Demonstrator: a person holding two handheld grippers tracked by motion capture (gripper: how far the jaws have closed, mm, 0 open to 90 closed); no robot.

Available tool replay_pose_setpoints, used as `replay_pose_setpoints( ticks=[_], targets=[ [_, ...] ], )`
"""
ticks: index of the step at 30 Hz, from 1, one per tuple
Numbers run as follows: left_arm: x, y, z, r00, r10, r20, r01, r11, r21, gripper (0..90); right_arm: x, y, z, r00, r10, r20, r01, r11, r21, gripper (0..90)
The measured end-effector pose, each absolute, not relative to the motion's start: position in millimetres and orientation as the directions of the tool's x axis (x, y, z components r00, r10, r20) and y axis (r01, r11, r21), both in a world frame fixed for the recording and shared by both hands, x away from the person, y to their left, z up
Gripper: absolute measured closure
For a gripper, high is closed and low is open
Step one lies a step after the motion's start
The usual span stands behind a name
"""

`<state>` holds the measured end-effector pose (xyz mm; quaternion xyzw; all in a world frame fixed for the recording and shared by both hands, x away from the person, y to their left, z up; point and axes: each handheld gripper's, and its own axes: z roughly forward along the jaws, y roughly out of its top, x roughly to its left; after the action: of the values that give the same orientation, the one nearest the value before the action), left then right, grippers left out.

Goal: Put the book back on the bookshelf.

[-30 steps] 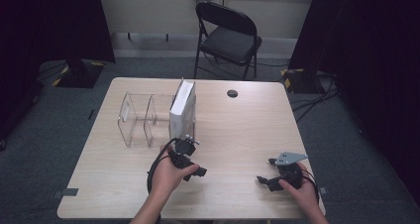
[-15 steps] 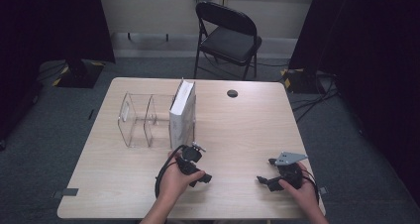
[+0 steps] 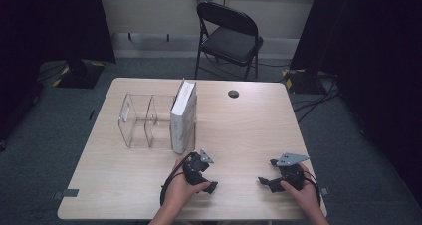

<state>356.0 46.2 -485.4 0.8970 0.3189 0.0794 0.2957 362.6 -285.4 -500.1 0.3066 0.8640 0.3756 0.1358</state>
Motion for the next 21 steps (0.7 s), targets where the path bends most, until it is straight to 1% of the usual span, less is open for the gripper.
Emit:
replay_pose_setpoints(
  ticks=[5, 9, 11, 13, 17, 21],
  targets=[
    [353.4, 43.8, -490.6, 0.800, 0.600, -0.015, 0.488, -0.636, 0.597, 0.0, 362.1, -285.6, -500.1, -0.774, 0.634, -0.003, 0.430, 0.528, 0.733, 13.1],
    [352.4, 46.4, -492.8, 0.805, 0.594, -0.014, 0.472, -0.625, 0.622, 0.0, 361.8, -285.5, -500.0, -0.773, 0.635, -0.002, 0.431, 0.527, 0.732, 13.1],
    [352.4, 48.2, -493.3, 0.811, 0.585, 0.007, 0.454, -0.636, 0.624, 0.0, 361.9, -285.6, -500.1, -0.773, 0.634, -0.003, 0.430, 0.528, 0.733, 13.1],
    [350.9, 49.3, -495.0, 0.810, 0.586, -0.006, 0.451, -0.617, 0.645, 0.0, 362.0, -285.6, -500.1, -0.773, 0.635, -0.002, 0.431, 0.527, 0.732, 13.1],
    [349.1, 52.5, -500.2, 0.819, 0.574, -0.005, 0.416, -0.587, 0.695, 0.0, 361.9, -285.6, -500.1, -0.773, 0.635, -0.002, 0.431, 0.527, 0.732, 13.1],
    [348.1, 53.0, -501.2, 0.817, 0.577, -0.012, 0.416, -0.574, 0.705, 0.0, 362.0, -285.7, -500.1, -0.773, 0.635, -0.002, 0.431, 0.527, 0.732, 13.1]
  ],
)
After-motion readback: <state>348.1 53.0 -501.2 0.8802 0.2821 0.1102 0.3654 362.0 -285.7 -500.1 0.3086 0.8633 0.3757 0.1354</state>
